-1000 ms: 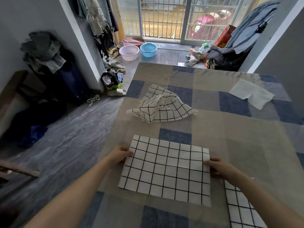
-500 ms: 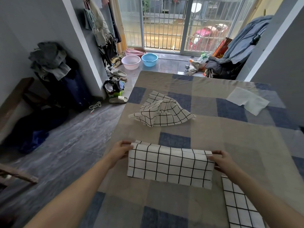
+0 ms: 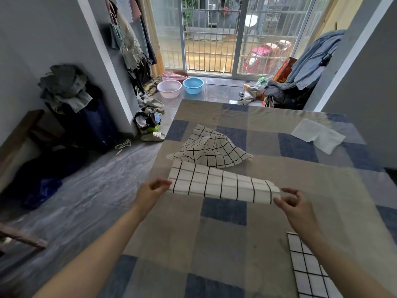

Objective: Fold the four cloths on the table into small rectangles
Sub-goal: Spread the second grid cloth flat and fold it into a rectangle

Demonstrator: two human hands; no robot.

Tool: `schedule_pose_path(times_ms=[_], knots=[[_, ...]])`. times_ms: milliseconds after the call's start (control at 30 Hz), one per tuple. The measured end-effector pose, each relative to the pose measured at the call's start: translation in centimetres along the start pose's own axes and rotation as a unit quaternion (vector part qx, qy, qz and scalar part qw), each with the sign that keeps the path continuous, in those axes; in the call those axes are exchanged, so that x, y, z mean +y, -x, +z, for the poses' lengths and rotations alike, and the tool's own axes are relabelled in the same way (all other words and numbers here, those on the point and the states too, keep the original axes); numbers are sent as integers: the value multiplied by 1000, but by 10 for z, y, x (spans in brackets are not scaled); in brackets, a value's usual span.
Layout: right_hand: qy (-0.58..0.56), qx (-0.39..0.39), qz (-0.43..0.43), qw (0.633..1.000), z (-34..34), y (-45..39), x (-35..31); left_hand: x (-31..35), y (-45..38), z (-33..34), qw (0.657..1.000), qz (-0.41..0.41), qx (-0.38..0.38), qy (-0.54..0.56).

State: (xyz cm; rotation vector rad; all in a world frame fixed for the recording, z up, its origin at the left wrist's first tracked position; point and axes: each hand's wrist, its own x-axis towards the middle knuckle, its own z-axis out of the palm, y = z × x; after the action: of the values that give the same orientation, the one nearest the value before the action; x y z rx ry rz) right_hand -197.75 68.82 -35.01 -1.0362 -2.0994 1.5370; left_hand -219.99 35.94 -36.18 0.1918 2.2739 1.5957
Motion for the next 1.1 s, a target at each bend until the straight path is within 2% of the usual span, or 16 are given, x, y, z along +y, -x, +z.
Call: schedule_pose_path(times_ms=[100,200,367,467,533,600,633,667,733,833,933,1000,1100], knots=[[47,-46,63,996,6,31,46,-50,28,-4,995,-38,-54,-79],[114,-61,97,987,18,60,87,-84,49,-5,983,-80,-97,-133],[140,-31,129,981,28,69,101,-86,53,-4,971,-80,-88,-207],[148,-16,129,980,31,57,97,-75,41,-2,923,-146,-139,-326],[157,-11,135,978,32,50,95,-63,34,5,866,-157,-181,-439],[163,-15,137,977,33,45,92,-53,30,17,799,-103,-165,-569],[167,-16,137,976,34,44,91,-47,30,25,780,-58,-137,-608],[171,-17,136,976,36,44,89,-43,32,34,784,-7,-107,-612],[174,-16,135,975,38,43,89,-38,38,56,821,108,-79,-555],[180,-13,133,975,41,42,92,-45,51,96,834,253,-157,-465],[193,-16,134,972,43,40,92,-64,50,118,810,313,-227,-440],[201,-12,132,971,44,38,91,-76,41,121,792,301,-254,-467],[203,0,123,971,46,37,95,-92,34,116,785,274,-261,-491]])
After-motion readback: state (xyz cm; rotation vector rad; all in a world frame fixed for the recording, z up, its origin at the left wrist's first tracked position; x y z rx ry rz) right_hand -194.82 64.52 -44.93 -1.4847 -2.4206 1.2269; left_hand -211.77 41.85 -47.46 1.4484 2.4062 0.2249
